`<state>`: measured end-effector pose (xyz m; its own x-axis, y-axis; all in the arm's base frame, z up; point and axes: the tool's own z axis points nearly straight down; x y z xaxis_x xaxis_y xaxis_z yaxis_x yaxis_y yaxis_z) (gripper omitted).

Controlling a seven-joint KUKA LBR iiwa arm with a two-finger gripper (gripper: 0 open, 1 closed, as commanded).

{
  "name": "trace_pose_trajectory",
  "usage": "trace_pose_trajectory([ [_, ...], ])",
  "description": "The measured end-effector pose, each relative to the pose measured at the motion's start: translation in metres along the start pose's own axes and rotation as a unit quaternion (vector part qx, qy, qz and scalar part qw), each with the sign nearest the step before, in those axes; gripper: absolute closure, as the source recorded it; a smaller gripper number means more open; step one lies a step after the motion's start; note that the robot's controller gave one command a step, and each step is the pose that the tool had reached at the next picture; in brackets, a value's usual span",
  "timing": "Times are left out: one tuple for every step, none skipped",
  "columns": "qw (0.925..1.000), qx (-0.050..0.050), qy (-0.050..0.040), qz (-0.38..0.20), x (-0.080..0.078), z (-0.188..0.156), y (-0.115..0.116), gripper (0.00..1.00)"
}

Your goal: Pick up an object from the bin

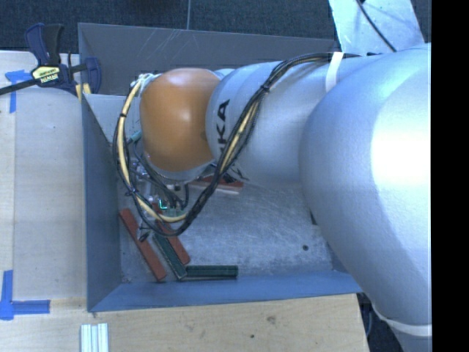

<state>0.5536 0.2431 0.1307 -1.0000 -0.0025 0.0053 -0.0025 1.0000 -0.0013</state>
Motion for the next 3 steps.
trace_pose_trajectory([
  [0.9985, -0.002, -0.0039, 0.055, 0.041, 0.062, -0.034, 0.0],
  [0.9984, -0.005, -0.0108, 0.055, 0.035, 0.055, -0.032, 1.0],
  [0.9984, -0.003, -0.0076, 0.056, 0.04, -0.065, -0.029, 1.0],
])
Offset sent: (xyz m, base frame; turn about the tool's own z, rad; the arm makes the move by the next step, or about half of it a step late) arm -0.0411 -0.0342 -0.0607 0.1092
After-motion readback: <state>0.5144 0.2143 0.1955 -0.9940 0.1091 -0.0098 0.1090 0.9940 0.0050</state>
